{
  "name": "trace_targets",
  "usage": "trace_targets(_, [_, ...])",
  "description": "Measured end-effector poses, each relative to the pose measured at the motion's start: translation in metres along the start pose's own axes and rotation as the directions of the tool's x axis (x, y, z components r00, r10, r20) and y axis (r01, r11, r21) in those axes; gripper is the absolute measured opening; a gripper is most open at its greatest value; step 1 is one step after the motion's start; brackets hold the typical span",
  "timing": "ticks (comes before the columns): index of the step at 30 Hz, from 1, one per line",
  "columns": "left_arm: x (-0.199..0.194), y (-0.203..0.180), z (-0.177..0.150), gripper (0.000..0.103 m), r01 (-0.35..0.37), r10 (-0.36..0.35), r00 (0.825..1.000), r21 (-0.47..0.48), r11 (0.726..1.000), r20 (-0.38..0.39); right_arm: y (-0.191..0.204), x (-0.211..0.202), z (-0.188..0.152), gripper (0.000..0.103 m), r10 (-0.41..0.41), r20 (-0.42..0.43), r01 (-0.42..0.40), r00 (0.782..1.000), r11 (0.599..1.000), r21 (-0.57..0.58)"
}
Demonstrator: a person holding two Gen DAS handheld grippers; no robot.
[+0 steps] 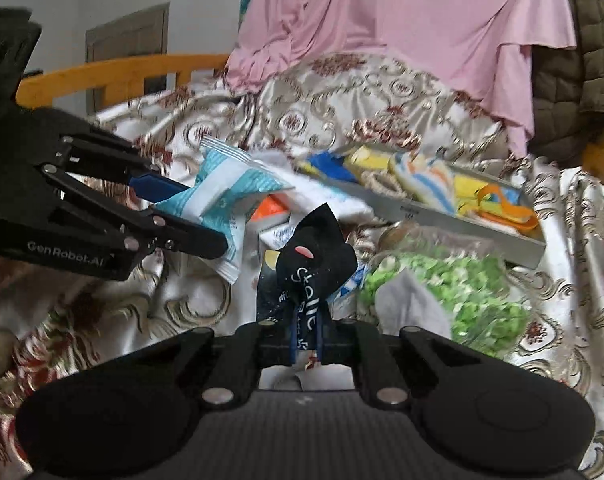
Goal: Organize soft objects
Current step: 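Carry the wipes packet and black cloth into the frog tray and release both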
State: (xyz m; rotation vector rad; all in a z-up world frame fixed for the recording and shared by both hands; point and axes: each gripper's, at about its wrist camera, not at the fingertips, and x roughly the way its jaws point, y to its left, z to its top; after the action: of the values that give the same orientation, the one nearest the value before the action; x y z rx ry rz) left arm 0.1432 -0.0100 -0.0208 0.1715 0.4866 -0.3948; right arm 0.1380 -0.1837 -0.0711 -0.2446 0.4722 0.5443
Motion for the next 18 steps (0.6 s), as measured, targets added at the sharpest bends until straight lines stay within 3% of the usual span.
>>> trace_targets(9, [0.007, 0.020, 0.026, 0.037, -0.087, 0.092, 0.985, -0.040, 0.995, 0.143, -0.008, -0.015, 0.020, 0.009, -0.042, 0.096, 0.043, 0.995, 0.999, -0.013])
trace_targets(13, [0.034, 0.062, 0.050, 0.037, -0.043, 0.072, 0.983, -0.167, 0.985, 0.172, -0.016, -0.006, 0.044, 0.009, -0.057, 0.114, 0.064, 0.992, 0.996, -0.058])
trace_targets(18, [0.075, 0.109, 0.078, 0.037, -0.027, 0.078, 0.973, -0.224, 0.974, 0.219, -0.035, 0.028, 0.088, 0.009, -0.067, 0.120, 0.079, 0.990, 0.992, -0.097])
